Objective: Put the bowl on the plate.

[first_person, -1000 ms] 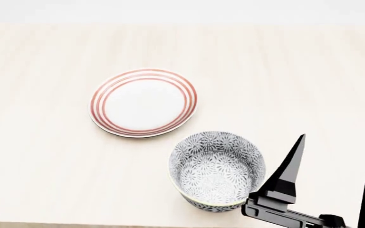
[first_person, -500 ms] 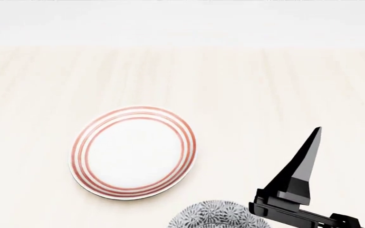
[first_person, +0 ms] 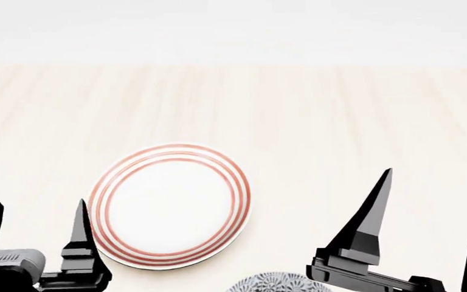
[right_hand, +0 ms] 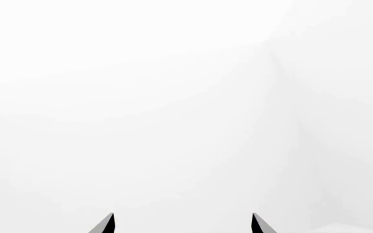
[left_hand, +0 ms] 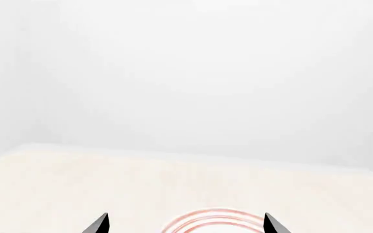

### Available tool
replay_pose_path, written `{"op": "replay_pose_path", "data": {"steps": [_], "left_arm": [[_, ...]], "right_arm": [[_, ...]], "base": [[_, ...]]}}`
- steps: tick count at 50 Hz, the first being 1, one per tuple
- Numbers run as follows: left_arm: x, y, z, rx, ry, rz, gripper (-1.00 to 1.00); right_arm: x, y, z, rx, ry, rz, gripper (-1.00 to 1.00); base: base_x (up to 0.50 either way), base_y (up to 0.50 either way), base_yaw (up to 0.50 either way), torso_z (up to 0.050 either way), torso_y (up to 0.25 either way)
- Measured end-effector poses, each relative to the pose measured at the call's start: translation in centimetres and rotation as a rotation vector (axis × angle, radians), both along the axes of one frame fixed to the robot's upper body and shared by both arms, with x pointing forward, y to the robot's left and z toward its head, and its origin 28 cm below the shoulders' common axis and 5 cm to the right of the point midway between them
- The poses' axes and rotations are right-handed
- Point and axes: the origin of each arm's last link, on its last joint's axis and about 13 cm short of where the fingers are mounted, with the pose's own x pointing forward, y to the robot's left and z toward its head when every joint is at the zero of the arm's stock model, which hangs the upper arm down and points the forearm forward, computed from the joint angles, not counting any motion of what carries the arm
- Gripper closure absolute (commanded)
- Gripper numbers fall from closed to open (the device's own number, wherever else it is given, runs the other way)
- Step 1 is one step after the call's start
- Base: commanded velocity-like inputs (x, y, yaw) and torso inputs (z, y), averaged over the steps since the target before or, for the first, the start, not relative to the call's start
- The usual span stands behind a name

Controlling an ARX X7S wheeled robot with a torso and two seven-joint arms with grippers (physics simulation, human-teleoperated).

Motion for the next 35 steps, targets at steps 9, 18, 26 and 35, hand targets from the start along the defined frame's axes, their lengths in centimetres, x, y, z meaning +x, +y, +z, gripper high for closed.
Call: {"op": "replay_pose_path", "data": {"steps": [9,18,26,35], "left_arm": [[0.2,-3.0,-0.4,-0.036,0.143,-0.200,-1.00],[0.1,-4.9,-0.2,-0.120,0.257,-0.348,-1.00],[0.1,-5.9,0.4,-0.184,0.314,-0.420,-1.00],[0.0,-6.4,1.1,-0.243,0.358,-0.447,-1.00]], "right_arm": [[-0.1,0.1,-0.2,-0.005,0.009,0.009,-1.00],[-0.1,0.2,-0.4,-0.009,0.018,0.014,-1.00],[-0.1,0.2,-0.6,-0.013,0.026,0.017,-1.00],[-0.2,0.3,-0.7,-0.017,0.034,0.023,-1.00]], "base": [[0.00,0.00,0.00,0.000,0.000],[0.00,0.00,0.00,0.000,0.000],[0.00,0.00,0.00,0.000,0.000],[0.00,0.00,0.00,0.000,0.000]]}}
